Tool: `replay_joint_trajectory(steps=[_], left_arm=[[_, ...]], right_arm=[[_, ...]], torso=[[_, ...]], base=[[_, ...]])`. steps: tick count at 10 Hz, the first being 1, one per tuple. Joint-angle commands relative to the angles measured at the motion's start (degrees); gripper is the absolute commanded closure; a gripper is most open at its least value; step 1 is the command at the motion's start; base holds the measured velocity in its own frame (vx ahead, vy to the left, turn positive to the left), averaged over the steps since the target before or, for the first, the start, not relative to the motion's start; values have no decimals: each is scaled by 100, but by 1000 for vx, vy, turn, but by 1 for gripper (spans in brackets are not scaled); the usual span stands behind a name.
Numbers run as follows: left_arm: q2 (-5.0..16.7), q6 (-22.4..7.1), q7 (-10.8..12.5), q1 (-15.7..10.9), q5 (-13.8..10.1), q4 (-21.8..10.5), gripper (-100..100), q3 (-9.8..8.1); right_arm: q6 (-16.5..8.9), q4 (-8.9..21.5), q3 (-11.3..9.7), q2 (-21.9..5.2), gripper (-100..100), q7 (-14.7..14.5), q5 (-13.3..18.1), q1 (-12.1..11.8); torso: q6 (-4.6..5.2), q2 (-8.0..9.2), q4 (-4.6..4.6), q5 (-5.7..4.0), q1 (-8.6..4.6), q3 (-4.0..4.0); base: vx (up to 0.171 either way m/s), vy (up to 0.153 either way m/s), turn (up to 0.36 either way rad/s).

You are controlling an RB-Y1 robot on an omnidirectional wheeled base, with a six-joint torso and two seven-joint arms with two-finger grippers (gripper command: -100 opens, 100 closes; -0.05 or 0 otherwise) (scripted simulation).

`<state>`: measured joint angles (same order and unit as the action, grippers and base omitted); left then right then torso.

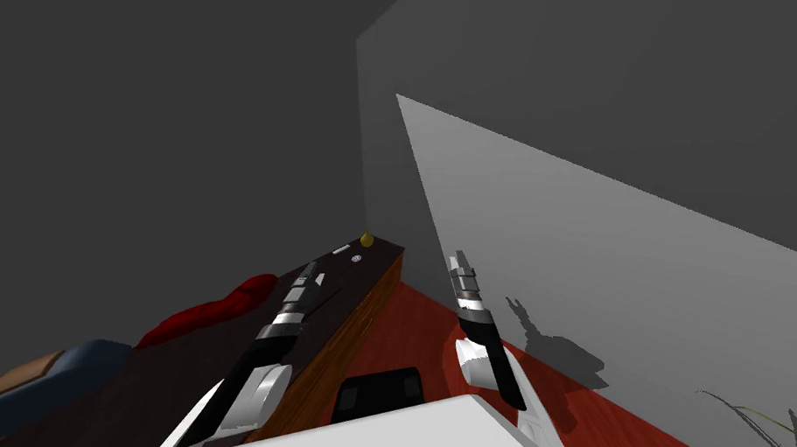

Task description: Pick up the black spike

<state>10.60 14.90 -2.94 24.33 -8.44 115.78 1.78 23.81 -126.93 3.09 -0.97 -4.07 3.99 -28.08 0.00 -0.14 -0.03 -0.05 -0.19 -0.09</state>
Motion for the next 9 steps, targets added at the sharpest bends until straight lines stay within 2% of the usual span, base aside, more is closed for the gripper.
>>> replay_joint_trajectory(steps=[1, 2, 4, 5, 6, 7, 8, 9], left_arm=[[144, -286, 130, -127, -65, -206, -100, -70], [144, -321, 130, -127, -65, -206, -100, -70], [366, -706, 376, -381, -188, -587, -100, -197], [366, -813, 376, -381, -188, -674, -100, -197], [469, -1064, 509, -513, -256, -857, -100, -268], [469, -1078, 509, -513, -256, -923, -100, -268], [566, -1354, 645, -647, -328, -1091, -100, -343], [566, -1354, 645, -647, -328, -1181, -100, -343]], right_arm=[[0, 0, 0, 0, 0, 0, 0, 0], [0, 0, 0, 0, 0, 0, 0, 0], [0, 0, 0, 0, 0, 0, 0, 0], [0, 0, -1, 0, 0, 0, 0, 0], [0, 0, 0, 0, 0, 0, 0, 0], [0, 0, 0, 0, 0, 0, 0, 0], [0, 0, 0, 0, 0, 0, 0, 0], [0, 0, 0, 0, 0, 0, 0, 0]], torso=[[0, 0, 0, 0, 0, 0], [1, 2, 0, 0, -3, 1], [0, -2, 0, 0, 0, -1], [2, -13, -2, -2, -16, -7], [0, -12, -3, -3, -15, -7], [1, -12, -3, -2, -13, -7], [-1, -5, -1, -2, -4, -3], [1, -4, -1, -1, -4, -2]], base=[[25, -62, -38], [28, -53, -12], [61, -79, -53], [64, -92, -13], [62, -83, -39], [46, -59, -22], [42, -64, -54], [33, -55, -27]])
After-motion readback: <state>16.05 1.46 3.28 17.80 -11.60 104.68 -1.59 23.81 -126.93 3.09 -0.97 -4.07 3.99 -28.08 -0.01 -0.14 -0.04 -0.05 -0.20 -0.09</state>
